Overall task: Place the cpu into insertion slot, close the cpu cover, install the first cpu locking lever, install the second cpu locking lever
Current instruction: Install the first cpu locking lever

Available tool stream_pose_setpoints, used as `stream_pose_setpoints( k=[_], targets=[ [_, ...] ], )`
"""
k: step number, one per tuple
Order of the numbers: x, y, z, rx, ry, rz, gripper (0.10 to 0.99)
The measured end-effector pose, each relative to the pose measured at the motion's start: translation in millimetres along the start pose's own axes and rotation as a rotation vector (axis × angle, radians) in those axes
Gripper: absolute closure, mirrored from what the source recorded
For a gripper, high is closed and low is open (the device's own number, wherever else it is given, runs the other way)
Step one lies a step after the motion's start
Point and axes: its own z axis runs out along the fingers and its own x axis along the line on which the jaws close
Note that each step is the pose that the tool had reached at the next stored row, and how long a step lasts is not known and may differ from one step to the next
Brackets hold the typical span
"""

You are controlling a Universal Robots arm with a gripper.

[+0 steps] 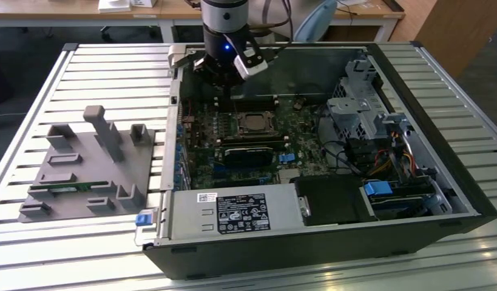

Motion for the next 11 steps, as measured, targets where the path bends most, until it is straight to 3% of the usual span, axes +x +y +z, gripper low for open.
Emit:
stream_pose_setpoints(
  k=[11],
  targets=[
    [-4.0,-0.1,0.4,0.0,0.0,0.0,0.969]
  ],
)
